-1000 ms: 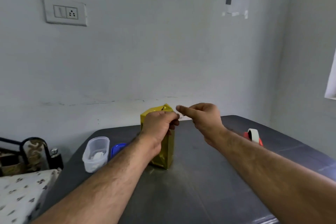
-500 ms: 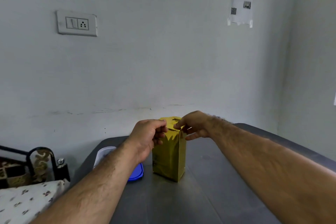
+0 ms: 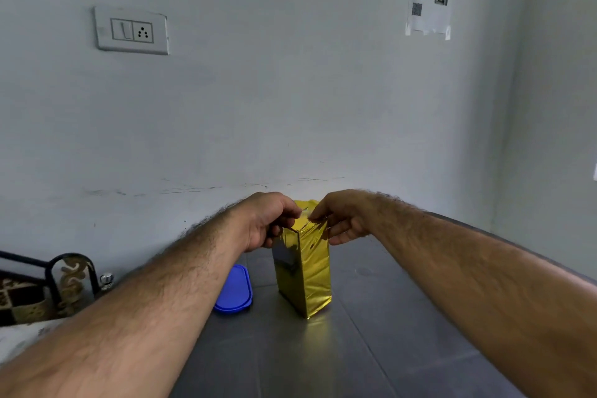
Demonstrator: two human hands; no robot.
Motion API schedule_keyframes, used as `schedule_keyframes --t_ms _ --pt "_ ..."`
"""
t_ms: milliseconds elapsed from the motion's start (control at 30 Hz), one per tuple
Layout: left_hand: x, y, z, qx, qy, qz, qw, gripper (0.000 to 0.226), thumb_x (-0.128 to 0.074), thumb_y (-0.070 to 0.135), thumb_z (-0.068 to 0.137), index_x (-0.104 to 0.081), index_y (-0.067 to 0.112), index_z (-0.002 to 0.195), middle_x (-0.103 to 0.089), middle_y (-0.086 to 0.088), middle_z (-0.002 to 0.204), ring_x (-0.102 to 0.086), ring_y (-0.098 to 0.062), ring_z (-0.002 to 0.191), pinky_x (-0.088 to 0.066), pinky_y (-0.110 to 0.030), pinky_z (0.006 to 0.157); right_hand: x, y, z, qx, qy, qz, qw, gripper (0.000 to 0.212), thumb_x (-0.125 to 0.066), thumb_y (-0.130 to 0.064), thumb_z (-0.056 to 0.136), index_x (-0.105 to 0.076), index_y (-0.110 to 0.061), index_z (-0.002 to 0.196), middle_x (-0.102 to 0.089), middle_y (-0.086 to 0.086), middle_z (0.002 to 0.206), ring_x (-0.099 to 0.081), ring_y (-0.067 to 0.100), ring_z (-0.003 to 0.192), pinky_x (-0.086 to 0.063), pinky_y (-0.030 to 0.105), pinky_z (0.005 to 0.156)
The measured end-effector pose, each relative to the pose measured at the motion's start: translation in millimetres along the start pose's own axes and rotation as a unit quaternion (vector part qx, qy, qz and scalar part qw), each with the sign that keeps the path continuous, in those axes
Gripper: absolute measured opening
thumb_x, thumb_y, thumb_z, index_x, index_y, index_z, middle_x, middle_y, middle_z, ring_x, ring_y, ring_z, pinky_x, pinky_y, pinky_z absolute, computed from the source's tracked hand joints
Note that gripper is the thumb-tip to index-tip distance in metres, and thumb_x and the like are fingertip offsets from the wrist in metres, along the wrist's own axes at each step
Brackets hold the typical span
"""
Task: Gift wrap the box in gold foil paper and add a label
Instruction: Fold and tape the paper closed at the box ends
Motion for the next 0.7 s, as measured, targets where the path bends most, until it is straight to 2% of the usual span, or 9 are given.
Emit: schedule_keyframes --t_ms 167,300,400,500,700 --pt "0.4 3.2 7.4 0.01 -0.014 0.038 0.999 0.006 -0.07 0.022 0.095 -0.067 0.017 0.093 -0.06 0.005 0.067 -0.034 -0.008 0.048 -0.029 -0.024 0.05 7.5 6.9 0.1 0.006 0.0 0.021 1.0 0.013 -0.077 -0.024 0.095 -0.075 -0.011 0.096 -0.079 0.005 0.076 -0.075 0.019 0.074 -0.062 0.036 0.078" --pt "-0.5 20.8 12.1 -0.004 -0.033 0.095 0.995 0.006 -0.07 0.02 0.098 -0.067 0.015 0.098 -0.061 0.003 0.07 -0.034 -0.009 0.052 -0.029 -0.025 0.053 11.5 15.0 2.3 0.003 -0.003 0.046 0.999 0.019 -0.077 -0.026 0.095 -0.077 -0.009 0.104 -0.08 0.006 0.08 -0.076 0.018 0.073 -0.063 0.036 0.076" --pt "-5.4 29.0 17.2 -0.002 -0.037 0.139 0.99 0.007 -0.072 0.019 0.097 -0.067 0.015 0.095 -0.061 0.003 0.07 -0.033 -0.011 0.056 -0.029 -0.026 0.054 11.9 20.6 2.6 -0.003 -0.01 0.058 0.998 0.015 -0.077 -0.025 0.095 -0.077 -0.01 0.099 -0.08 0.004 0.078 -0.076 0.017 0.068 -0.063 0.035 0.076" --pt "-14.9 31.0 21.3 0.015 -0.051 0.174 0.983 0.014 -0.072 0.02 0.097 -0.065 0.016 0.086 -0.061 0.003 0.069 -0.032 -0.011 0.057 -0.028 -0.027 0.055 13.6 23.3 3.6 -0.003 -0.015 0.06 0.998 0.014 -0.076 -0.025 0.095 -0.076 -0.012 0.1 -0.08 0.003 0.079 -0.077 0.016 0.066 -0.062 0.035 0.074" --pt "-24.0 33.1 24.4 0.047 -0.051 0.24 0.968 0.031 -0.074 0.017 0.091 -0.056 0.02 0.066 -0.055 0.003 0.063 -0.028 -0.01 0.052 -0.025 -0.026 0.055 15.3 24.9 5.9 0.001 -0.023 0.068 0.997 0.018 -0.079 -0.025 0.092 -0.077 -0.012 0.104 -0.082 0.004 0.092 -0.079 0.019 0.083 -0.062 0.036 0.075"
Point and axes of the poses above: each hand's wrist, its own z-axis towards the middle knuckle, its own x-axis out of the back of the hand, y = z × x, the point moved 8 cm from there along z, towards the middle knuckle
